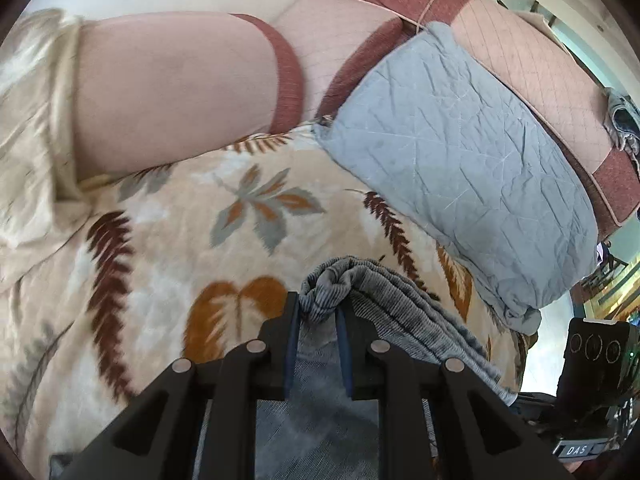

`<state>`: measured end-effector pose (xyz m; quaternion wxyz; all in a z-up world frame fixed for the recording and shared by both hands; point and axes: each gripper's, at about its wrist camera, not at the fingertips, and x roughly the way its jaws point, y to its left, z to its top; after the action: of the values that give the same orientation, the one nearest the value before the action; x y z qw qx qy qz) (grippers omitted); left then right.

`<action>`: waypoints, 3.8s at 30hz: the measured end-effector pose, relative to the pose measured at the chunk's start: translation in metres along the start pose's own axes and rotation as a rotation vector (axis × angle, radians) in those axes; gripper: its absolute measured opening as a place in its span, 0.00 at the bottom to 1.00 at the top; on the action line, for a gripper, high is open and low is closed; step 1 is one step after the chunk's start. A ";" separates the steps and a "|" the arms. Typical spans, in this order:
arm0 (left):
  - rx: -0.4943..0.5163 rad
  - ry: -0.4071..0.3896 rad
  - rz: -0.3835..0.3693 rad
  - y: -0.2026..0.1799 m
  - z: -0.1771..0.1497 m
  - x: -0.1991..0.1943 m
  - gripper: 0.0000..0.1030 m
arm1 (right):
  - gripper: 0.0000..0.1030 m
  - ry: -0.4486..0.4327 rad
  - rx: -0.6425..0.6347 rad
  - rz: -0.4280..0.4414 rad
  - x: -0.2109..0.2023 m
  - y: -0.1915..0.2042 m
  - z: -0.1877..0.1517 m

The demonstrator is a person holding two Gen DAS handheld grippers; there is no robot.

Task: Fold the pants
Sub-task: 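Grasp the leg hems with the left gripper while the right gripper grasps beside it, then lift the leg hems with both grippers and fold them over toward the waistband, then release the folded hems with both grippers and lift away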

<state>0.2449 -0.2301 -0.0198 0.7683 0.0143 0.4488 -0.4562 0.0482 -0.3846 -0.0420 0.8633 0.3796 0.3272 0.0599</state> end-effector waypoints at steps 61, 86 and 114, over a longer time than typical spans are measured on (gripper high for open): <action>-0.111 0.132 0.413 -0.015 -0.185 -0.018 0.15 | 0.52 0.392 0.057 -0.114 0.083 -0.017 -0.059; -0.314 -0.206 0.658 0.040 -0.264 -0.193 0.20 | 0.54 0.145 -0.274 -0.165 0.126 0.052 -0.014; -0.622 -0.269 0.787 0.109 -0.330 -0.265 0.38 | 0.75 0.164 -0.581 -0.345 0.128 0.107 -0.117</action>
<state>0.0510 0.1577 -0.0731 0.9004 -0.1059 0.4213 0.0244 0.0919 -0.1923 -0.0927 0.9035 0.0508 0.4242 0.0339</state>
